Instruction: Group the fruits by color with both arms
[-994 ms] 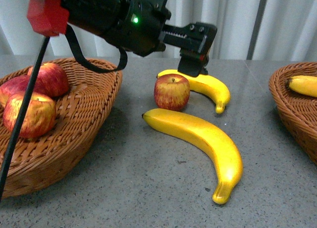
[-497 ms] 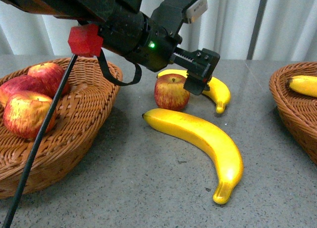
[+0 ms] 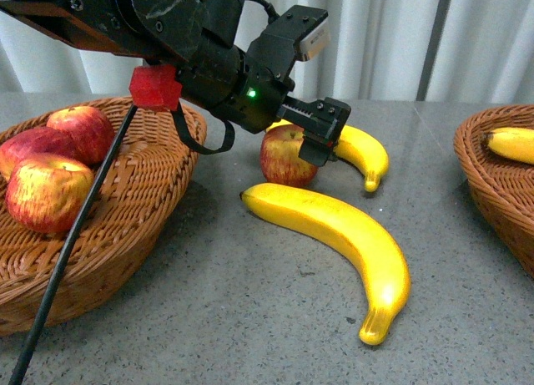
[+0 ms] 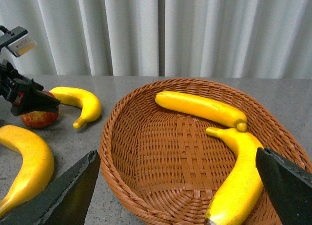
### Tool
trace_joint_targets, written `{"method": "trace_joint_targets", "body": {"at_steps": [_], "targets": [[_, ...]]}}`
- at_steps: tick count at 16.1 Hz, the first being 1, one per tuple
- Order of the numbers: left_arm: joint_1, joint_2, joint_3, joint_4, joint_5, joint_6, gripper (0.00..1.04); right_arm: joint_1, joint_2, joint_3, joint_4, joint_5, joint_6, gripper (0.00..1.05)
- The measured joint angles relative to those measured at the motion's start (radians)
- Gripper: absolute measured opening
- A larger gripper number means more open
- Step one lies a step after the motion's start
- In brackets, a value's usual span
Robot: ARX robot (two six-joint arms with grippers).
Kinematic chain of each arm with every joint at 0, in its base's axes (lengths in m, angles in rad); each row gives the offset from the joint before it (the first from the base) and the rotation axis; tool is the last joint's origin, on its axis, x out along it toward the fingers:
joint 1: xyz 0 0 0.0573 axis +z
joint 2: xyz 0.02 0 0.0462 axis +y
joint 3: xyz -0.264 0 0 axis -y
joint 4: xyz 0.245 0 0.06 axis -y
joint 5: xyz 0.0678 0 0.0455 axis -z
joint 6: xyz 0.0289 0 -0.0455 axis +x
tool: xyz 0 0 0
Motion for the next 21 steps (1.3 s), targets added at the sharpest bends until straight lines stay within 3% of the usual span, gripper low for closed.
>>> {"method": "trace_joint_targets", "body": {"at_steps": [3,4,6,7,9,11,20,21], "targets": [[0.0,0.01,0.003,-0.027,0.005,0.0,0.98,0.0,0.0,0.0,0.0,0.0,0.0,0.98],[0.0,0.01,0.003,-0.027,0.005,0.003,0.93,0.0,0.0,0.0,0.0,0.0,0.0,0.98],[-0.001,0.01,0.003,-0.027,0.008,0.003,0.7,0.0,0.0,0.0,0.0,0.0,0.0,0.98],[-0.001,0.01,0.003,-0.025,0.005,0.003,0.66,0.0,0.0,0.0,0.0,0.0,0.0,0.98],[-0.001,0.0,-0.002,0.003,-0.029,0.0,0.63,0.0,0.0,0.0,0.0,0.0,0.0,0.98],[0.003,-0.039,-0.005,0.064,-0.124,-0.048,0.63,0.0,0.0,0.0,0.0,0.0,0.0,0.98],[0.022,-0.177,-0.045,0.117,-0.301,-0.166,0.62,0.0,0.0,0.0,0.0,0.0,0.0,0.98],[0.079,-0.28,-0.158,0.077,-0.495,-0.35,0.62,0.0,0.0,0.0,0.0,0.0,0.0,0.98]]}}
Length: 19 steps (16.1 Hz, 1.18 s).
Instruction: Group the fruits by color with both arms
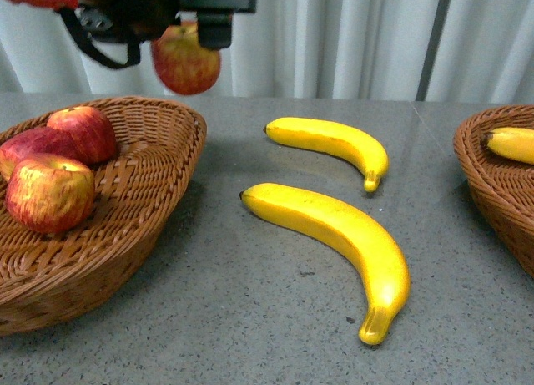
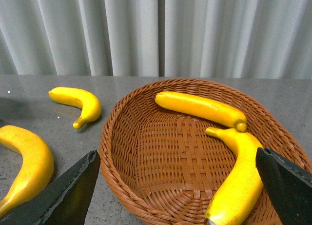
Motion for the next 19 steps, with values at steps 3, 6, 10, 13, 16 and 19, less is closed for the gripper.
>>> {"method": "trace_joint_targets", "body": {"at_steps": [3,6,10,13,16,19], "targets": [[0.05,-0.092,-0.19,0.0,-0.152,-0.201,0.66,0.0,0.0,0.0,0.0,0.0,0.0,0.98],[0.046,-0.102,-0.205,0.023,-0.15,-0.195,0.99,0.0,0.0,0.0,0.0,0.0,0.0,0.98],[-0.042,-0.322,-0.365,0.201,-0.1,0.053,0.98,0.0,0.0,0.0,0.0,0.0,0.0,0.98],[-0.06,-0.449,-0.462,0.22,-0.095,0.139,0.98,0.0,0.0,0.0,0.0,0.0,0.0,0.98],[-0.032,-0.583,-0.621,0.376,-0.095,0.151,0.9,0.0,0.0,0.0,0.0,0.0,0.0,0.98],[0.064,-0.782,-0.9,0.574,-0.025,0.088,0.61,0.0,0.0,0.0,0.0,0.0,0.0,0.98]]}}
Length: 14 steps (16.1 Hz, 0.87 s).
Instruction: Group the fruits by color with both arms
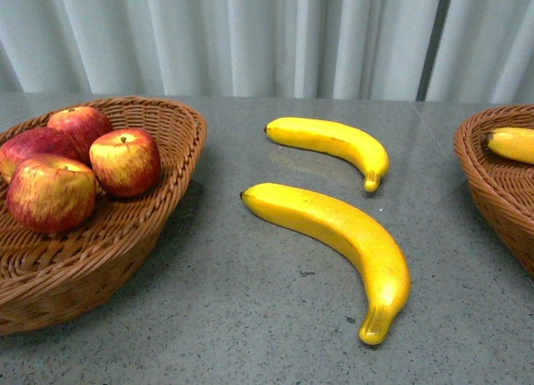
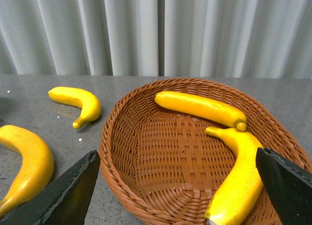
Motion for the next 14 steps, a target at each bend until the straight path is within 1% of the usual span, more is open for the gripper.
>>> {"method": "trace_joint_targets", "body": {"at_steps": [2,6,11,12,13,14], "targets": [[0.03,-0.056,-0.091,0.014,0.035,-0.011,0.45,0.0,0.0,0.0,0.0,0.0,0.0,0.98],[0.106,-0.202,-0.244,0.013,0.117,-0.022,0.02,0.0,0.0,0.0,0.0,0.0,0.0,0.98],[0.172,-0.356,-0.344,-0.05,0.195,-0.021,0.02,0.0,0.0,0.0,0.0,0.0,0.0,0.98],[0.224,-0.386,-0.357,-0.065,0.244,-0.021,0.02,0.0,0.0,0.0,0.0,0.0,0.0,0.98],[0.251,-0.412,-0.369,-0.08,0.245,-0.021,0.02,0.0,0.0,0.0,0.0,0.0,0.0,0.98],[0.254,-0.439,-0.379,-0.099,0.248,-0.022,0.02,0.0,0.0,0.0,0.0,0.0,0.0,0.98]]}}
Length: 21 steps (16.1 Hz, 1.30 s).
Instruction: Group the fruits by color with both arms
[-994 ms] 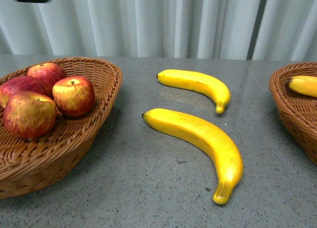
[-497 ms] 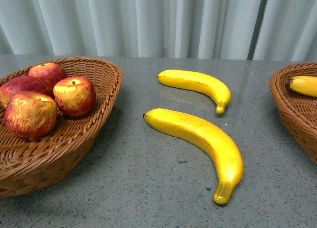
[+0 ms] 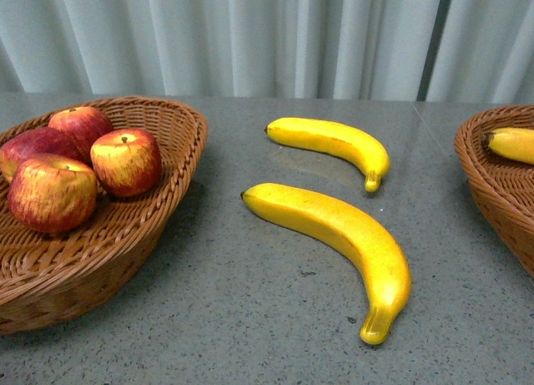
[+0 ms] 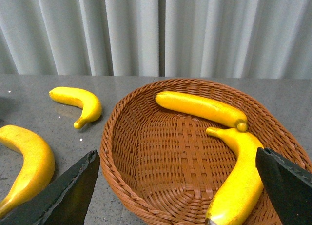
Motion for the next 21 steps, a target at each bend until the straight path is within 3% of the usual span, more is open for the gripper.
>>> {"method": "trace_joint_targets", "body": {"at_steps": [21], "targets": [[-0.009,-0.46,-0.064,-0.372,0.014,0.0,0.02,0.0,0.0,0.0,0.0,0.0,0.0,0.98]]}}
